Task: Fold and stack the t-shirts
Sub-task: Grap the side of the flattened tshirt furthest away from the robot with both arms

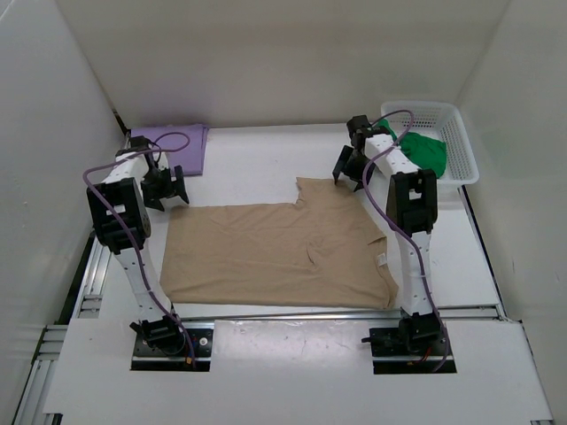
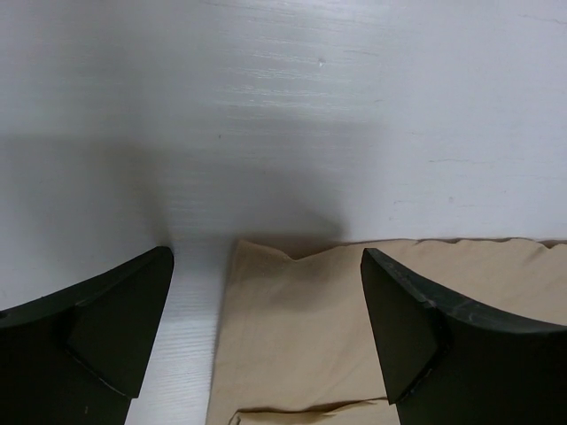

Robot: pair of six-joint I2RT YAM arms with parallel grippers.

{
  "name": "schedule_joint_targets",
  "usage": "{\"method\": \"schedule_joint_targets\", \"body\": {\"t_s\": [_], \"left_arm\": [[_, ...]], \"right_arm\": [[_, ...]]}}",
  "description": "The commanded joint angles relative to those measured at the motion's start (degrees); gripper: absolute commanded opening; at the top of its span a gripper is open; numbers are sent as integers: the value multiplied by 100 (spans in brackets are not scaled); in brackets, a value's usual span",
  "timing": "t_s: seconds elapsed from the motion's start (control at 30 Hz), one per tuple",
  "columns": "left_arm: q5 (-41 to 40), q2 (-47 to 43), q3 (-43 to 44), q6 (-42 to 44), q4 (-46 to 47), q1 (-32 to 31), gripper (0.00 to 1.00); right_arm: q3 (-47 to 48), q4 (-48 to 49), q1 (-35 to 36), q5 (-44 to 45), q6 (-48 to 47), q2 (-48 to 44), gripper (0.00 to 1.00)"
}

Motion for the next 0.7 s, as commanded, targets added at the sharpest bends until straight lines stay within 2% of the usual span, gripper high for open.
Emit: {"method": "schedule_joint_targets", "body": {"t_s": [0.0,0.2,0.3,0.33,0.37,0.43,0.47,0.57,0.6,0.63,0.67], "left_arm": [[-106,139,-52,-1,187,72,98],[-160,139,-263,-1,293,72,97],[67,139,-316,-1,293,72,85],[69,139,-377,-1,293,72,79],[156,139,-438,-1,293,72,71],[226,139,-439,-1,293,72,65],[288,208,-491,-1,232,72,64],[587,261,-492,-1,100,72,48],[666,262,-492,-1,100,72,43],[797,262,-552,-1,100,72,33],[851,262,-553,-1,47,72,27]], "right_arm": [[-187,427,-2,-323,81,-16,72],[-170,919,-2,-675,81,168,71],[-109,1043,-2,-843,81,230,65],[-109,1095,-2,-912,81,230,62],[-109,1096,-2,-913,81,230,54],[-240,1096,-2,-913,81,178,46],[-240,1096,-2,-913,81,178,38],[-372,1096,-2,-913,28,54,24],[-424,1096,-2,-913,28,-67,15],[-477,1096,-2,-913,-24,-121,13],[-591,1096,-2,-913,-25,-182,11]]}}
